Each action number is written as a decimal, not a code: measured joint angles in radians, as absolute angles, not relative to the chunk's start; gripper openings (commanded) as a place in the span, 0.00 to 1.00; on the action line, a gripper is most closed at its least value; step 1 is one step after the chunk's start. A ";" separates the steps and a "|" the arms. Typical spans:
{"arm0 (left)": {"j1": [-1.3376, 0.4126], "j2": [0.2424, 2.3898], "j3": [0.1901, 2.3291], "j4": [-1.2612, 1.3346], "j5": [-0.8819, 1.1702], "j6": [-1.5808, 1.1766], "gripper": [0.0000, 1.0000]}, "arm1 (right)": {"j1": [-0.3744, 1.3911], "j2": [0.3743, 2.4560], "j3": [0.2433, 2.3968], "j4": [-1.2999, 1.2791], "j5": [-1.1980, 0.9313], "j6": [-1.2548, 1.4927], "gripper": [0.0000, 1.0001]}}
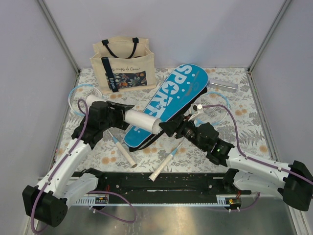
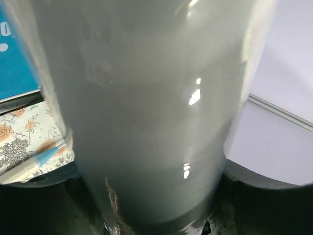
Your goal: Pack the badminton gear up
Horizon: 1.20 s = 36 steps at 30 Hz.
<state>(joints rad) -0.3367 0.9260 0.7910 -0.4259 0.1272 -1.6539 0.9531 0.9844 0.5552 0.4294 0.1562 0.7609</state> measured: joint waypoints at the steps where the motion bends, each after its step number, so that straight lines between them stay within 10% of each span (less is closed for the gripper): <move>1: -0.337 0.924 0.791 -0.425 0.128 -1.655 0.57 | 0.953 0.984 0.555 0.419 0.159 0.761 0.63; 8: -0.337 0.908 0.786 -0.425 0.123 -1.658 0.57 | 0.954 1.050 0.605 0.389 0.144 0.764 0.53; 23: -0.329 0.898 0.755 -0.423 0.065 -1.652 0.57 | 0.955 1.034 0.681 0.211 0.169 0.763 0.72; 36: -0.244 0.877 0.676 -0.436 -0.001 -1.602 0.57 | 0.777 0.955 0.507 0.156 0.227 0.784 0.68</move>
<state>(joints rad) -0.2443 0.8768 0.6758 -0.4358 -0.0006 -1.6020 0.7773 0.9546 0.5072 0.1558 0.2268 0.7837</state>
